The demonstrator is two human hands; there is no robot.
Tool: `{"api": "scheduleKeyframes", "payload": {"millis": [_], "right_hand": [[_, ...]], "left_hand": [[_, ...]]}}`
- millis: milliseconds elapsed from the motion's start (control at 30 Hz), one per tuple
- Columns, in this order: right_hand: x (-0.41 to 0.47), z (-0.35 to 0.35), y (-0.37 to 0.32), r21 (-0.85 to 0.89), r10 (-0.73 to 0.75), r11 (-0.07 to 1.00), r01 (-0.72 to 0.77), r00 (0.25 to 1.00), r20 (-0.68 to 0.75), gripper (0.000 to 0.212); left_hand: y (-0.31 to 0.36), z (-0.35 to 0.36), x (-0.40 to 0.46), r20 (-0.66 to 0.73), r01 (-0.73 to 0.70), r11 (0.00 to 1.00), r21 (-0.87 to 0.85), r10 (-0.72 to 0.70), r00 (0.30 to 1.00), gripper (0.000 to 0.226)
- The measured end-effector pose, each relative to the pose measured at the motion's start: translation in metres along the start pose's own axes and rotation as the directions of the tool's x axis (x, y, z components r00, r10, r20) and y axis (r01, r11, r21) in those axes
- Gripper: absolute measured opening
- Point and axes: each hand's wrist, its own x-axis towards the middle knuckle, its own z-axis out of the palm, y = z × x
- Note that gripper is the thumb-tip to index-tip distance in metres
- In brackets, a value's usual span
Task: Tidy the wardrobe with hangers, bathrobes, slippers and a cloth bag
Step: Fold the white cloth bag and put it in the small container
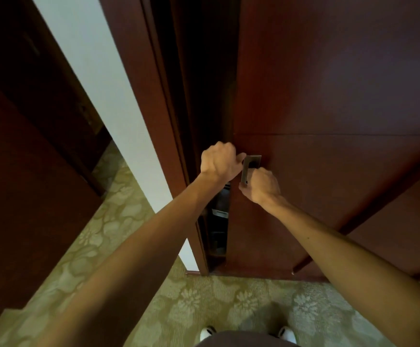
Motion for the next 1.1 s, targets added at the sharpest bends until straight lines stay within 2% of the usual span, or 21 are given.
{"api": "scheduleKeyframes", "payload": {"millis": [167,300,600,800,1100], "right_hand": [[0.003,0.009,-0.036,-0.048,-0.045,0.998,0.045,0.999,0.011,0.026],[0.002,0.014,-0.057,0.004,-0.103,0.995,0.103,0.995,0.010,0.029],[0.007,0.027,-0.090,0.084,-0.169,0.982,0.167,0.986,0.009,0.026],[0.006,0.025,-0.090,0.041,-0.138,0.990,0.137,0.990,0.017,0.038],[0.004,0.020,-0.089,0.045,-0.164,0.986,0.163,0.986,0.017,0.040]], "left_hand": [[-0.016,-0.024,-0.006,-0.174,-0.048,0.996,0.079,0.061,0.983,0.047],[-0.023,-0.042,-0.001,-0.226,-0.124,0.989,0.075,0.138,0.964,0.043],[-0.044,-0.045,0.003,-0.234,-0.165,0.986,-0.010,0.158,0.959,0.040],[-0.042,-0.043,0.005,-0.233,-0.168,0.985,-0.051,0.152,0.961,0.039],[-0.043,-0.047,0.000,-0.232,-0.159,0.985,-0.058,0.142,0.962,0.039]]}}
